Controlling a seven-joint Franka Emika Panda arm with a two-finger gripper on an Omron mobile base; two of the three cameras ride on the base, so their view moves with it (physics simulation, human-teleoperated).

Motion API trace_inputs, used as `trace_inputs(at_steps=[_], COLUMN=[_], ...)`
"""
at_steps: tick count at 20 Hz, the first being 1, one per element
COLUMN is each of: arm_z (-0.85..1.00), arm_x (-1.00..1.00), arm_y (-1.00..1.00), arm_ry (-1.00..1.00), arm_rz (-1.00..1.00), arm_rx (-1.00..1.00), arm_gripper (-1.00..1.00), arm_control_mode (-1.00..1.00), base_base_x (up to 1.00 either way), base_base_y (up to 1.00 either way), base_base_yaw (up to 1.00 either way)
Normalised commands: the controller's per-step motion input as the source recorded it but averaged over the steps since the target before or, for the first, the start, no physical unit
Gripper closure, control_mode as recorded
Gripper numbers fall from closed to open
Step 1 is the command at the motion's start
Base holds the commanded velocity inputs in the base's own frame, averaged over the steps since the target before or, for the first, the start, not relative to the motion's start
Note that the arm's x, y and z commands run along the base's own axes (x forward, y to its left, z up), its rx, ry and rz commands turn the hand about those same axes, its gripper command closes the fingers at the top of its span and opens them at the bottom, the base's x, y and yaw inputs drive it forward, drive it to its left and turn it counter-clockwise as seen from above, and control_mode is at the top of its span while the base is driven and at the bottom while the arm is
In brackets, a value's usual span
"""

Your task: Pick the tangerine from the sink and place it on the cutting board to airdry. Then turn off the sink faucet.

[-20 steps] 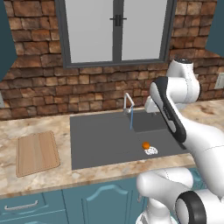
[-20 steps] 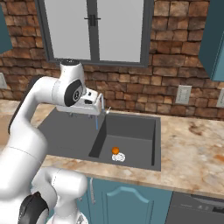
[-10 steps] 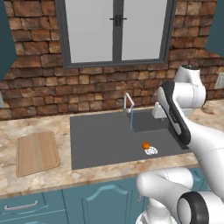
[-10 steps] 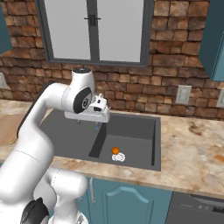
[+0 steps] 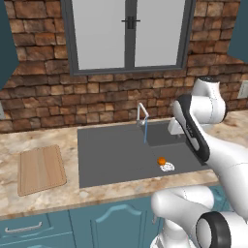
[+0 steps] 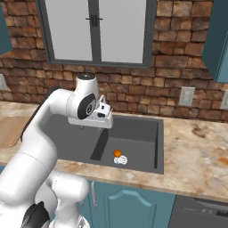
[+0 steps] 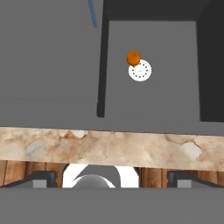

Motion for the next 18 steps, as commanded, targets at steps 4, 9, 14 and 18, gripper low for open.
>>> trace_inputs(at_steps=[4,9,14,18], arm_z=[-0.31,-0.35,-0.36,-0.31], arm_x=[0.03,0.08,0.15,0.17], arm_y=[-0.06,-0.07,-0.08,-0.13], arm_ry=[0.00,0.00,0.00,0.00], arm_rz=[0.01,0.01,0.00,0.00], arm_rx=[0.00,0.00,0.00,0.00], arm_gripper=[-1.00,-1.00,-1.00,-1.00], arm_control_mode=[-1.00,-1.00,-1.00,-1.00], base_base_x=[0.00,0.00,0.00,0.00], base_base_y=[0.00,0.00,0.00,0.00], base_base_yaw=[0.00,0.00,0.00,0.00])
